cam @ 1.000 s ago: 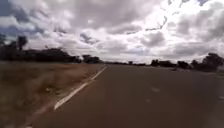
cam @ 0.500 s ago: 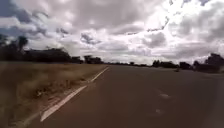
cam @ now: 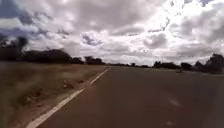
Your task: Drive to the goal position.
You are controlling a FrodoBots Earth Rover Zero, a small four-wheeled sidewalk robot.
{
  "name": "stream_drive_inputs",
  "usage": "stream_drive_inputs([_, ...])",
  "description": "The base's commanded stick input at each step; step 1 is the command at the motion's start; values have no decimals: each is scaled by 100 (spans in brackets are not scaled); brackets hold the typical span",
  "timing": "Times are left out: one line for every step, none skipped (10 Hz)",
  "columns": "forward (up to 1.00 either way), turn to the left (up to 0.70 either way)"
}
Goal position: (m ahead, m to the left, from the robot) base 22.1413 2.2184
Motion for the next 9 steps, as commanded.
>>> stream_drive_inputs([70,-10])
stream_drive_inputs([70,-21])
stream_drive_inputs([70,-33])
stream_drive_inputs([70,-35])
stream_drive_inputs([70,-35])
stream_drive_inputs([70,-35])
stream_drive_inputs([70,-35])
stream_drive_inputs([70,-4])
stream_drive_inputs([70,-2])
